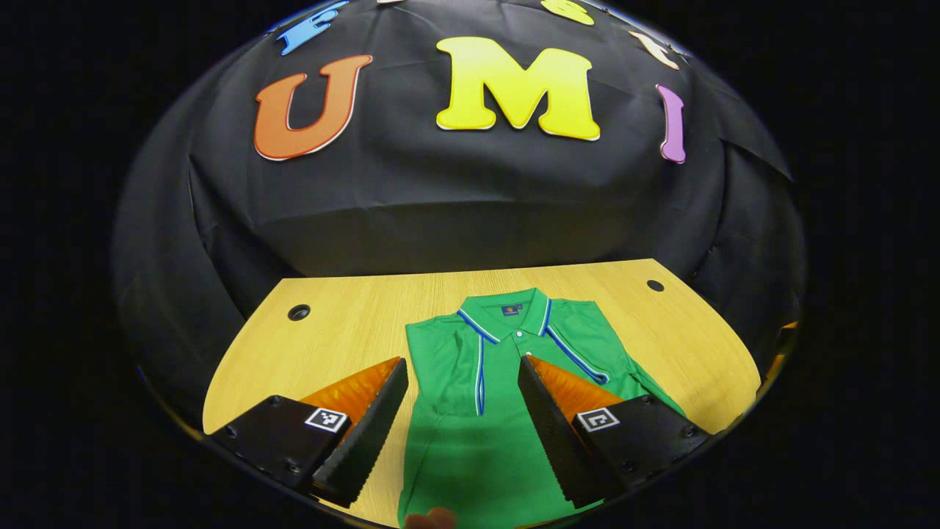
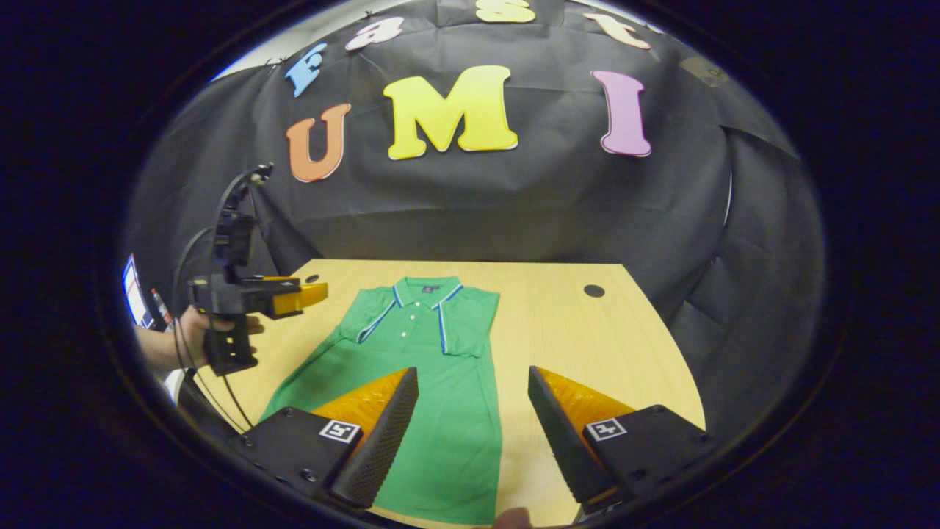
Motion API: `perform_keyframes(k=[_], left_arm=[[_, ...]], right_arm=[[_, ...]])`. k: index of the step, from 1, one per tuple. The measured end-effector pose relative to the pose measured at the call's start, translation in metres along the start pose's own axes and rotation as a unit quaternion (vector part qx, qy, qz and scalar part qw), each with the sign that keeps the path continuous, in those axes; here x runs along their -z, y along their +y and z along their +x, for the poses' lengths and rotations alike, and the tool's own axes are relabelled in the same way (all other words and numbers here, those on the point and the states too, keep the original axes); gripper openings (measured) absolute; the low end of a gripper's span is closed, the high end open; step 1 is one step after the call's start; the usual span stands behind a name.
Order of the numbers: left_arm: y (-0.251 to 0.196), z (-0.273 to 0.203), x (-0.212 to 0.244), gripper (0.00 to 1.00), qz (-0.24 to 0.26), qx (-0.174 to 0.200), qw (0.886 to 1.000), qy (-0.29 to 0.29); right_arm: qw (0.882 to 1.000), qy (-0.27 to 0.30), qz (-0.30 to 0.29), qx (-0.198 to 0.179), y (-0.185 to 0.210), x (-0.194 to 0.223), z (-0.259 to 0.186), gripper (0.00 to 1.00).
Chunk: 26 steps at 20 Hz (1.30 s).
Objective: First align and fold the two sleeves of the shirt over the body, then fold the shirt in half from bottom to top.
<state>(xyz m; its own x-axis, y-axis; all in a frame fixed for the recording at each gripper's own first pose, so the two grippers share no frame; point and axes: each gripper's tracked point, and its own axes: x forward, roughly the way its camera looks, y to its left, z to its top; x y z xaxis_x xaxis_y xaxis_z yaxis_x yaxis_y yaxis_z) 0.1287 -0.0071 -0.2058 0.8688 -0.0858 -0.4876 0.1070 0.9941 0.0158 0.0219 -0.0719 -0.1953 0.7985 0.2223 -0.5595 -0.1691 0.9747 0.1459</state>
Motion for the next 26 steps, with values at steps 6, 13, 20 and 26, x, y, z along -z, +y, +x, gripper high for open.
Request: perform_keyframes(k=[6, 13, 20, 26], left_arm=[[0.007, -0.099, 0.066, 0.97, 0.012, 0.006, 0.999, 0.036], [0.024, -0.169, 0.195, 0.98, 0.021, 0.033, 0.987, 0.155], [0.027, -0.174, 0.265, 0.98, 0.017, 0.047, 0.973, 0.225], [0.023, -0.172, 0.291, 0.98, 0.024, 0.044, 0.969, 0.24]], right_arm=[[0.999, 0.04, -0.033, -0.018, 0.002, 0.046, -0.021, 0.95], [0.989, 0.129, -0.072, -0.011, -0.004, 0.14, -0.05, 0.93], [0.972, 0.215, -0.1, -0.011, -0.009, 0.225, -0.057, 0.95], [0.968, 0.235, -0.082, -0.008, -0.014, 0.249, -0.041, 0.95]])
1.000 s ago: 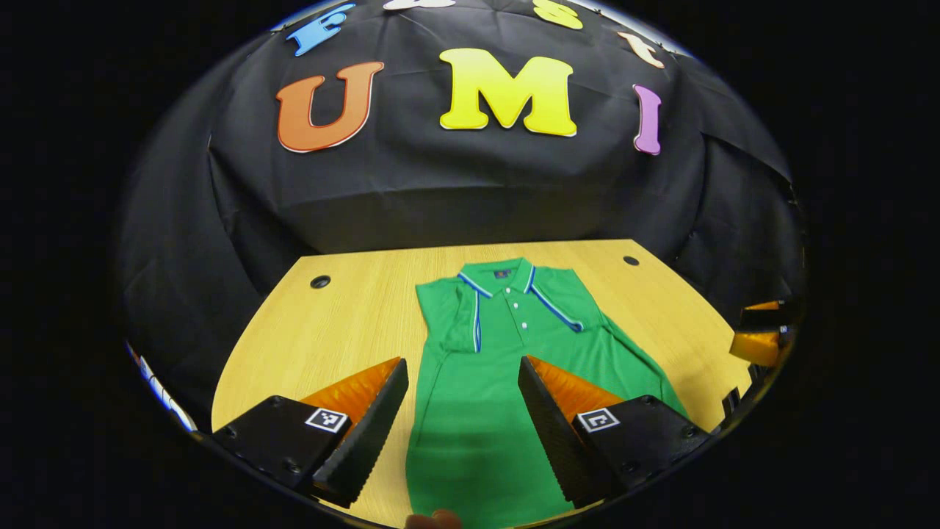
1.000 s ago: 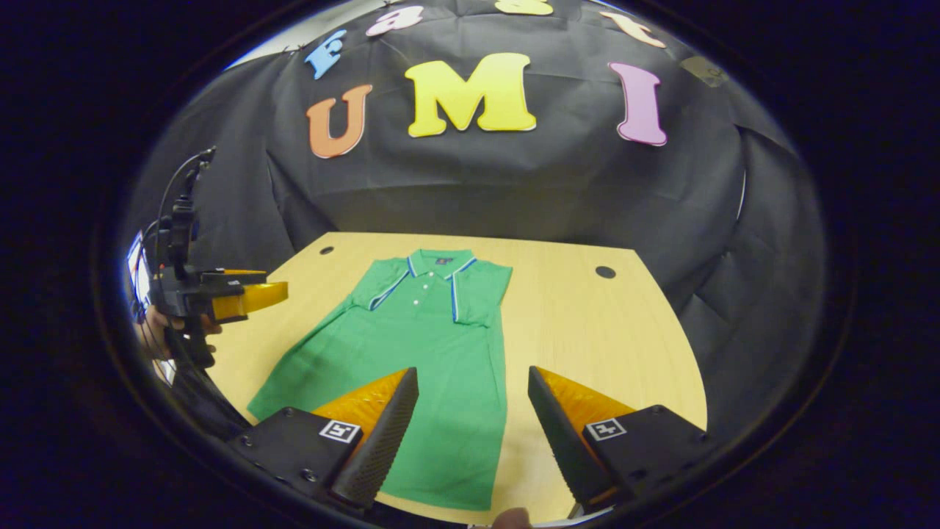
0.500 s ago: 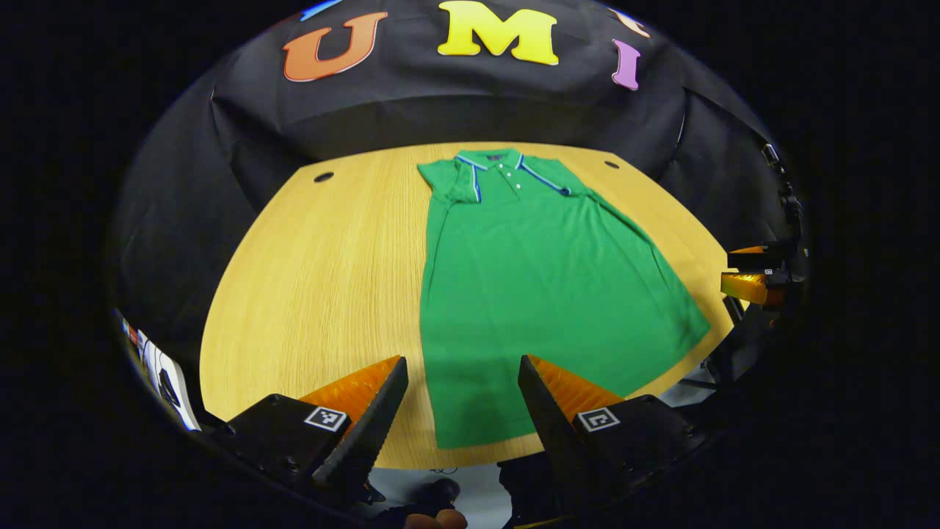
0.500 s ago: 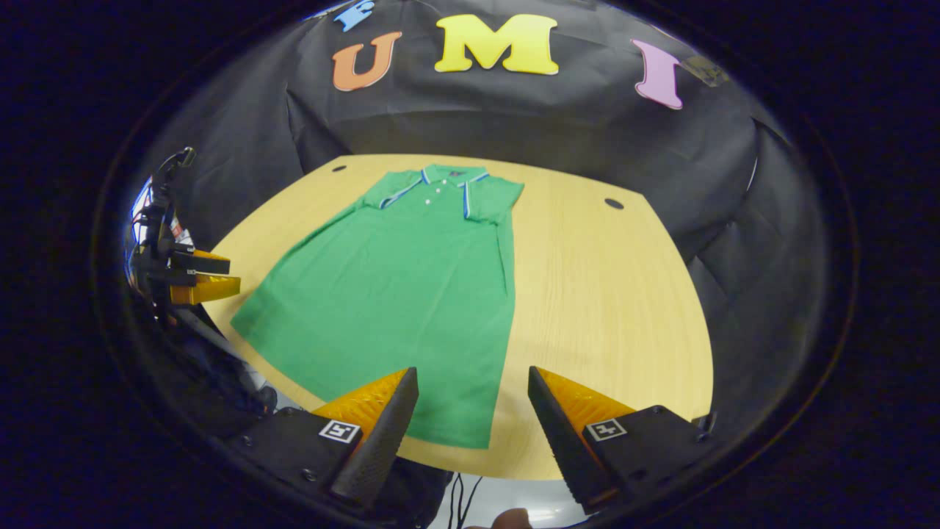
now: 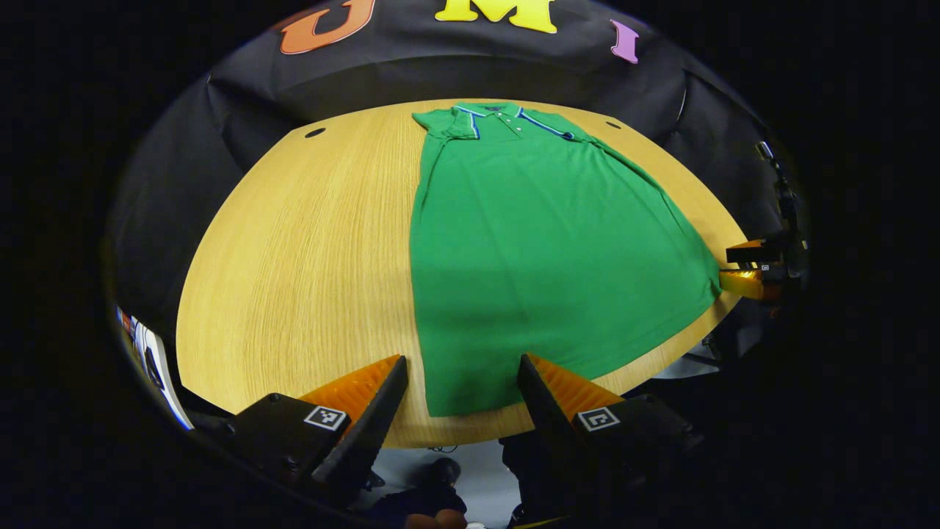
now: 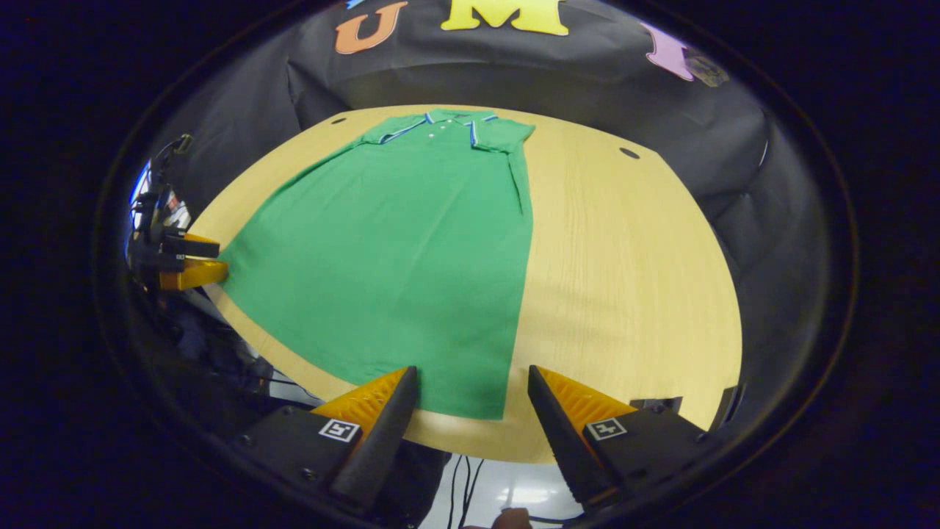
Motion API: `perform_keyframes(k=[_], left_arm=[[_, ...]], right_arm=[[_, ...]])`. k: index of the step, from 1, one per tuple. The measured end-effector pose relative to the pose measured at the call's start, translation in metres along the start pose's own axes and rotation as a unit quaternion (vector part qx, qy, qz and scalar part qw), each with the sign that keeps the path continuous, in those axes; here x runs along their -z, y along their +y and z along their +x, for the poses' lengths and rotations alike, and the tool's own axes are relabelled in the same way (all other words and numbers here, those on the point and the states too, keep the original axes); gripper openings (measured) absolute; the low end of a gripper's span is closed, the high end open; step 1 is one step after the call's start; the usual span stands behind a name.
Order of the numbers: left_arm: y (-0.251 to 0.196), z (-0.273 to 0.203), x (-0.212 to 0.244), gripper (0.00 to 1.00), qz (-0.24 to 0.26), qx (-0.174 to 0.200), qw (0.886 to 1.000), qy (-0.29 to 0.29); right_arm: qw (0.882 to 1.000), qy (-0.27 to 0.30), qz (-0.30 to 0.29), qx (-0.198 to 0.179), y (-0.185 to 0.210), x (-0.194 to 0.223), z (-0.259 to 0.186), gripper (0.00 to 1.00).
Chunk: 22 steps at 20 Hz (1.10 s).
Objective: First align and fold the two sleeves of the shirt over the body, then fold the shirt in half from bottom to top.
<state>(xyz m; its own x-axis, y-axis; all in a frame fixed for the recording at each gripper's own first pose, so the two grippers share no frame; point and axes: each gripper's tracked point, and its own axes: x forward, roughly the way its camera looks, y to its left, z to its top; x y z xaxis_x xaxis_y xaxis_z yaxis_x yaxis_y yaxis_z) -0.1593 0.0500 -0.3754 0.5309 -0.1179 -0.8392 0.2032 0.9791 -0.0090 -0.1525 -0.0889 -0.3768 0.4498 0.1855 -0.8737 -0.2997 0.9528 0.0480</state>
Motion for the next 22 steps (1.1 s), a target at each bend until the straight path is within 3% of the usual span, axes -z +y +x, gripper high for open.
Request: perform_keyframes(k=[5, 8, 10, 12, 13, 15, 17, 19, 22], left_arm=[[-0.001, 0.001, 0.005, 0.99, -0.002, -0.001, 1.0, -0.017], [-0.001, 0.002, 0.005, 0.99, -0.012, -0.009, 1.0, -0.023], [-0.007, 0.0, 0.006, 0.97, -0.014, -0.011, 1.0, -0.024], [-0.016, -0.001, 0.004, 0.84, -0.001, 0.0, 1.0, -0.027], [-0.02, 0.001, 0.004, 0.58, 0.004, 0.006, 1.0, -0.028], [-0.024, 0.004, -0.001, 0.41, 0.013, 0.011, 0.999, -0.031], [-0.026, 0.007, -0.005, 0.09, 0.018, 0.015, 0.999, -0.03], [-0.03, 0.006, -0.009, 0.04, 0.012, 0.028, 0.999, -0.029], [-0.03, 0.001, -0.025, 0.03, 0.0, 0.037, 0.999, -0.036]], right_arm=[[1.0, -0.003, 0.008, -0.016, 0.002, 0.001, 0.003, 0.93], [1.0, -0.005, 0.0, -0.019, 0.002, 0.0, 0.002, 0.96], [1.0, -0.006, -0.005, -0.03, 0.008, -0.001, 0.003, 0.93], [0.999, -0.01, -0.013, -0.04, 0.014, -0.002, 0.002, 0.59], [0.999, -0.009, -0.011, -0.049, 0.019, -0.001, 0.001, 0.42], [0.998, -0.006, 0.01, -0.058, 0.02, -0.003, 0.002, 0.1], [0.997, 0.006, 0.041, -0.07, 0.02, -0.006, 0.003, 0.09], [0.993, 0.017, 0.075, -0.087, 0.02, -0.012, 0.0, 0.08], [0.988, -0.001, 0.105, -0.11, 0.018, -0.035, -0.011, 0.08]])
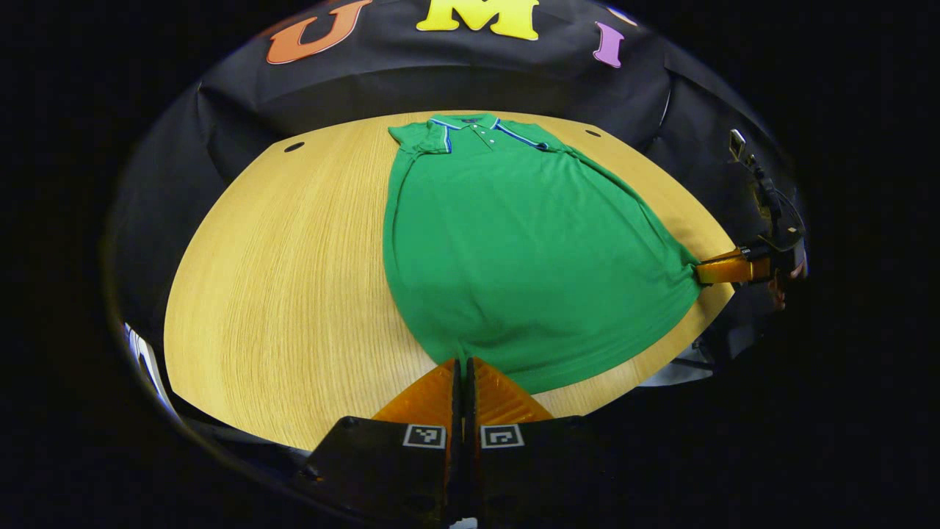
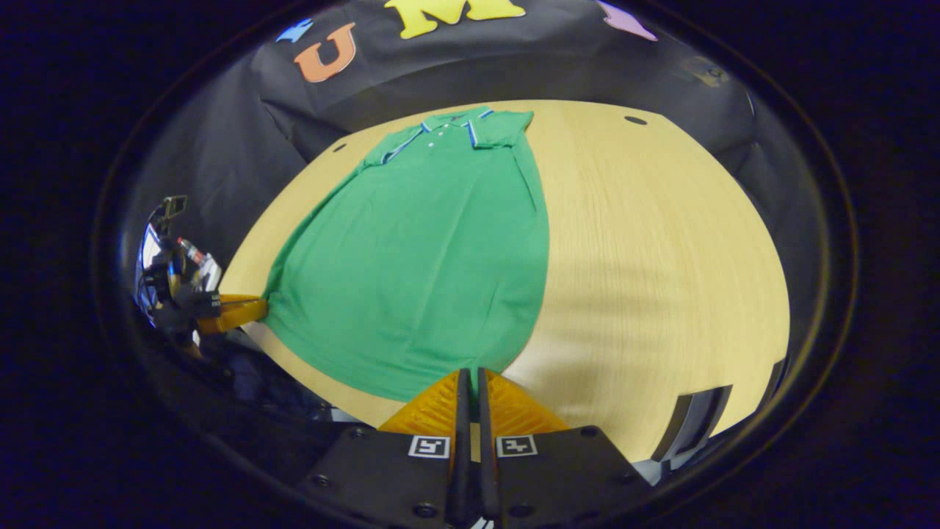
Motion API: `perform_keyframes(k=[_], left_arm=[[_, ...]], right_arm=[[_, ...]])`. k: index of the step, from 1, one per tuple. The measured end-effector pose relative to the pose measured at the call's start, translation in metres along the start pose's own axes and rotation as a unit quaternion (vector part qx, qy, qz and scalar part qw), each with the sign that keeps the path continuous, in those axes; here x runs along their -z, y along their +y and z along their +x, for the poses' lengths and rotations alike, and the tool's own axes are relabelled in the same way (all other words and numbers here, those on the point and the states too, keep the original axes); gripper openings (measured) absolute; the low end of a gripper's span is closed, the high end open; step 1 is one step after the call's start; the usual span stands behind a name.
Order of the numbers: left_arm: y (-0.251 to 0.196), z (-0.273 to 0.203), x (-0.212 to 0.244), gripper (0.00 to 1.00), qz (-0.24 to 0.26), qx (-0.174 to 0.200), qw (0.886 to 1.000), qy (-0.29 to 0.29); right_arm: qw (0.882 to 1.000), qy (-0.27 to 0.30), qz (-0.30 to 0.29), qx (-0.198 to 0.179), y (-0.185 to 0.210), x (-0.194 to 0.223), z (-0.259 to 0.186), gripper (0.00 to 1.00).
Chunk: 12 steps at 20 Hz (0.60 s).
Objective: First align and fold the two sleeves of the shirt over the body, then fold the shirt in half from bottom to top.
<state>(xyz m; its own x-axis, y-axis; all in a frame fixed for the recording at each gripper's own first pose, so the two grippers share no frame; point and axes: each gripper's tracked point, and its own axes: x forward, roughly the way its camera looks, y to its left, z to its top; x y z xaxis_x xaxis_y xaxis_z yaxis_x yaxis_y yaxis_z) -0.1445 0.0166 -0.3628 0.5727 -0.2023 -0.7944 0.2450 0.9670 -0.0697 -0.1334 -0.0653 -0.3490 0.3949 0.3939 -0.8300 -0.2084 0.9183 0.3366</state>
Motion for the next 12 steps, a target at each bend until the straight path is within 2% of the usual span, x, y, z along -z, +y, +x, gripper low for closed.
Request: perform_keyframes(k=[9, 10, 12], left_arm=[[0.007, -0.014, -0.096, 0.04, -0.001, 0.004, 0.997, -0.078], [0.01, -0.014, -0.106, 0.04, -0.004, 0.002, 0.997, -0.083], [0.014, -0.02, -0.131, 0.03, -0.019, 0.005, 0.995, -0.098]], right_arm=[[0.996, -0.069, 0.043, -0.04, 0.004, -0.095, -0.023, 0.08], [0.995, -0.075, 0.045, -0.045, 0.005, -0.107, -0.025, 0.05], [0.993, -0.09, 0.058, -0.057, 0.007, -0.134, -0.029, 0.11]])
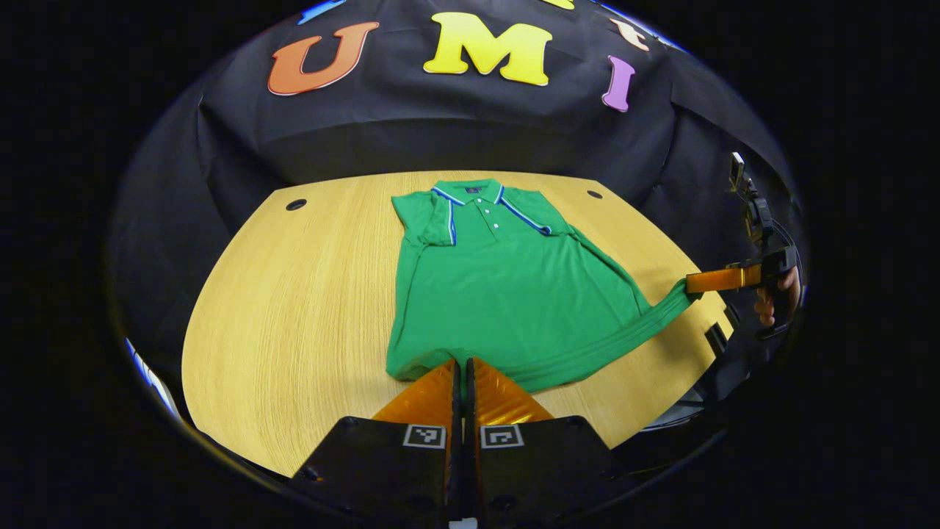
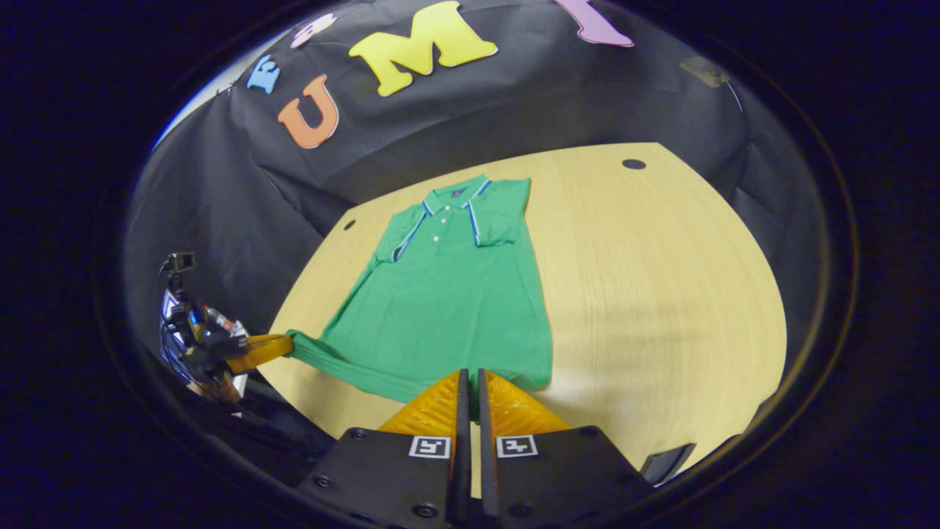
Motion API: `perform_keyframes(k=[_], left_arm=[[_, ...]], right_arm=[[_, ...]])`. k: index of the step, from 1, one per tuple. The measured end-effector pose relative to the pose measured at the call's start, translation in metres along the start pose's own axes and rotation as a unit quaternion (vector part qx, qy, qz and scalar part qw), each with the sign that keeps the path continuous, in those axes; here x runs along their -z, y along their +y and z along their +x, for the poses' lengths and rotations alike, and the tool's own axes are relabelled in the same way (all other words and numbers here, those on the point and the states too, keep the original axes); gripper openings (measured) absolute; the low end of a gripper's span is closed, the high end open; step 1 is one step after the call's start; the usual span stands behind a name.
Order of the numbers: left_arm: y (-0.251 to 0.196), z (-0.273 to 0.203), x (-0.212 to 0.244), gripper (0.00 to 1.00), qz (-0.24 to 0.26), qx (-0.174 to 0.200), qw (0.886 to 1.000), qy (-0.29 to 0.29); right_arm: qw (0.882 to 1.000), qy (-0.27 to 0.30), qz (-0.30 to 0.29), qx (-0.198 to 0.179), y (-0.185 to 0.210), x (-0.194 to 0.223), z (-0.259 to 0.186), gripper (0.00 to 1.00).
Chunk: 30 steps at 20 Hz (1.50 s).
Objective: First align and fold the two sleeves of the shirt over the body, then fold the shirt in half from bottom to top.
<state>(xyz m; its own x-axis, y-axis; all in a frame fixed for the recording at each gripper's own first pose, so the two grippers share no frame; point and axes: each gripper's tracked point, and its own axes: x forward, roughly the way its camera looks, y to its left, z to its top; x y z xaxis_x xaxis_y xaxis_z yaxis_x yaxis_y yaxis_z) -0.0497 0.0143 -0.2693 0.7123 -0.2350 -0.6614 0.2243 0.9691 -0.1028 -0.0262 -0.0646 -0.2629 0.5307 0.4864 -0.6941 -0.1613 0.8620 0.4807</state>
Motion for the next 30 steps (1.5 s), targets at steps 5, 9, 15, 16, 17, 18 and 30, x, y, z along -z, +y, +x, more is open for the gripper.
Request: perform_keyframes(k=[5, 9, 15, 16, 17, 18, 30], left_arm=[[0.013, 0.021, -0.073, 0.03, -0.01, -0.002, 0.999, -0.046], [0.027, 0.045, -0.129, 0.03, -0.018, -0.004, 0.997, -0.071], [0.049, 0.102, -0.199, 0.03, -0.027, -0.002, 0.995, -0.097], [0.051, 0.112, -0.211, 0.04, -0.022, -0.003, 0.995, -0.1], [0.054, 0.12, -0.222, 0.03, -0.019, -0.003, 0.994, -0.103], [0.057, 0.127, -0.234, 0.03, -0.019, -0.002, 0.994, -0.109], [0.111, 0.26, -0.278, 0.04, 0.003, -0.027, 0.994, -0.106]], right_arm=[[0.999, -0.035, 0.034, -0.024, 0.004, -0.068, 0.01, 0.05], [0.996, -0.062, 0.049, -0.04, 0.005, -0.131, 0.025, 0.08], [0.994, -0.09, 0.018, -0.054, 0.016, -0.219, 0.07, 0.08], [0.994, -0.093, 0.012, -0.053, 0.017, -0.232, 0.079, 0.08], [0.994, -0.096, 0.01, -0.055, 0.019, -0.245, 0.09, 0.08], [0.993, -0.099, 0.012, -0.059, 0.02, -0.257, 0.099, 0.05], [0.994, -0.102, 0.039, -0.018, -0.044, -0.321, 0.229, 0.08]])
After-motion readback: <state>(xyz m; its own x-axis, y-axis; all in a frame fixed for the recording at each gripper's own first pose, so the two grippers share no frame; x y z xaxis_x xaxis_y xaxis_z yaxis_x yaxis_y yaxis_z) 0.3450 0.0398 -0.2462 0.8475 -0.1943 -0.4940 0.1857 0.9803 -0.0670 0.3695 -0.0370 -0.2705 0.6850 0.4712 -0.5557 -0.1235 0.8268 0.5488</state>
